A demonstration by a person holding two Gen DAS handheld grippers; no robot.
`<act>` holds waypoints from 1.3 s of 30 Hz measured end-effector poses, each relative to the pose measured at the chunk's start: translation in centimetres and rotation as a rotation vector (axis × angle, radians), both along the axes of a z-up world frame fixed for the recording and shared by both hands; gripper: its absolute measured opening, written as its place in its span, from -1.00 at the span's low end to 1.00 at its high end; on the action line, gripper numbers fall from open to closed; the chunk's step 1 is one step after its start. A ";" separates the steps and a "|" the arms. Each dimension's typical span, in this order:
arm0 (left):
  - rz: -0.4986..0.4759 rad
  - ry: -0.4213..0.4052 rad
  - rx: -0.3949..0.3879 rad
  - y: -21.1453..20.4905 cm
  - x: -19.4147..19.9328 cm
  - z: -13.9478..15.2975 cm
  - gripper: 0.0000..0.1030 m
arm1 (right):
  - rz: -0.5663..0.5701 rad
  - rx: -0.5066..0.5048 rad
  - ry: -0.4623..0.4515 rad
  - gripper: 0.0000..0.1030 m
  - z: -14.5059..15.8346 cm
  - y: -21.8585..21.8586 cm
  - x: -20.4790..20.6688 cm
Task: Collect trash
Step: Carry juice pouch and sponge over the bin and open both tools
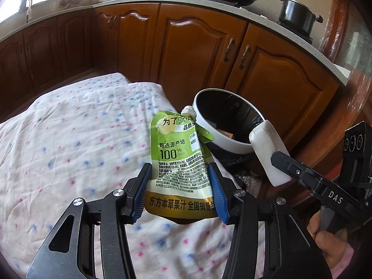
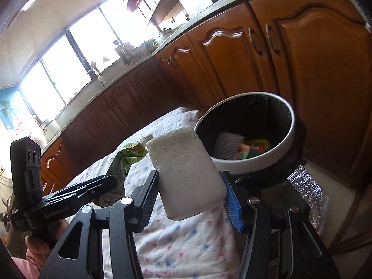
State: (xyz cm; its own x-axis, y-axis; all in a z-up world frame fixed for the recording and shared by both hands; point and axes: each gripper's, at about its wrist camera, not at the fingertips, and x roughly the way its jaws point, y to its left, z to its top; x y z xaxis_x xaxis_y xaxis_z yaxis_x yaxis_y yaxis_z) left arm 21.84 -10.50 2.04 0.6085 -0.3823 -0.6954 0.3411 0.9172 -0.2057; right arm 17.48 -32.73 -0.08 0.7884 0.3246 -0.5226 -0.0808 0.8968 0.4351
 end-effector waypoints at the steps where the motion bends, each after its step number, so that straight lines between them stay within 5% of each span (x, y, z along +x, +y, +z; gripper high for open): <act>1: -0.006 -0.002 0.001 -0.3 0.2 0.1 -0.08 | -0.005 -0.004 -0.002 0.07 0.1 -0.2 0.1; 39: -0.147 -0.046 0.126 -11.0 6.8 1.8 -0.08 | -0.096 -0.142 0.060 0.07 1.2 -5.4 5.5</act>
